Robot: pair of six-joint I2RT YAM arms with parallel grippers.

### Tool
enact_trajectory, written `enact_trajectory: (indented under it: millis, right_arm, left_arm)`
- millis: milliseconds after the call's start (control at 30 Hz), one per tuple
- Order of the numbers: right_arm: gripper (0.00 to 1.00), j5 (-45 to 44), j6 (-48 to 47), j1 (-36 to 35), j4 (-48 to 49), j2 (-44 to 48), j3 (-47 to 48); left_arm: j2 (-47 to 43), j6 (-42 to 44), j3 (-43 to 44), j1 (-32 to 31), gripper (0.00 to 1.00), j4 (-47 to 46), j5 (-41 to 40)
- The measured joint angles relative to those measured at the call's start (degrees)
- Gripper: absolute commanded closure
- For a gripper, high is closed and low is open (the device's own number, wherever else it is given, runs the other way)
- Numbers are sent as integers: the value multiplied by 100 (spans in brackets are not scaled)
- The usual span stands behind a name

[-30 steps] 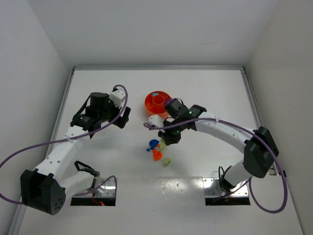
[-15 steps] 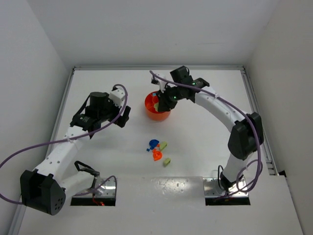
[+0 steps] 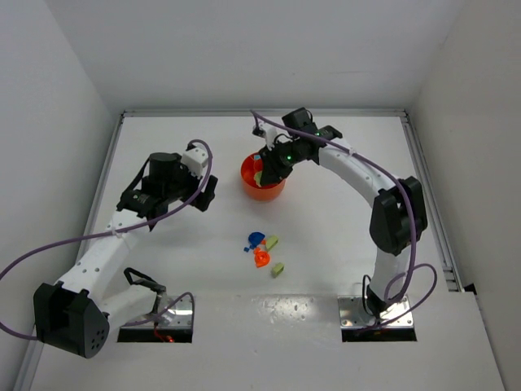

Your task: Sort the legos into containers by color

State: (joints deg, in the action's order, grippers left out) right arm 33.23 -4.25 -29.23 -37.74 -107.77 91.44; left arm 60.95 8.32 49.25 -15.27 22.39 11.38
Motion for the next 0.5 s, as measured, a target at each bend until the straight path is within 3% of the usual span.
enact_trajectory:
  millis: [500]
  right_arm:
    - [84,-247,-24,92,68,-343,31]
  left_arm:
    - [0,2,-52,0,0,-57,0]
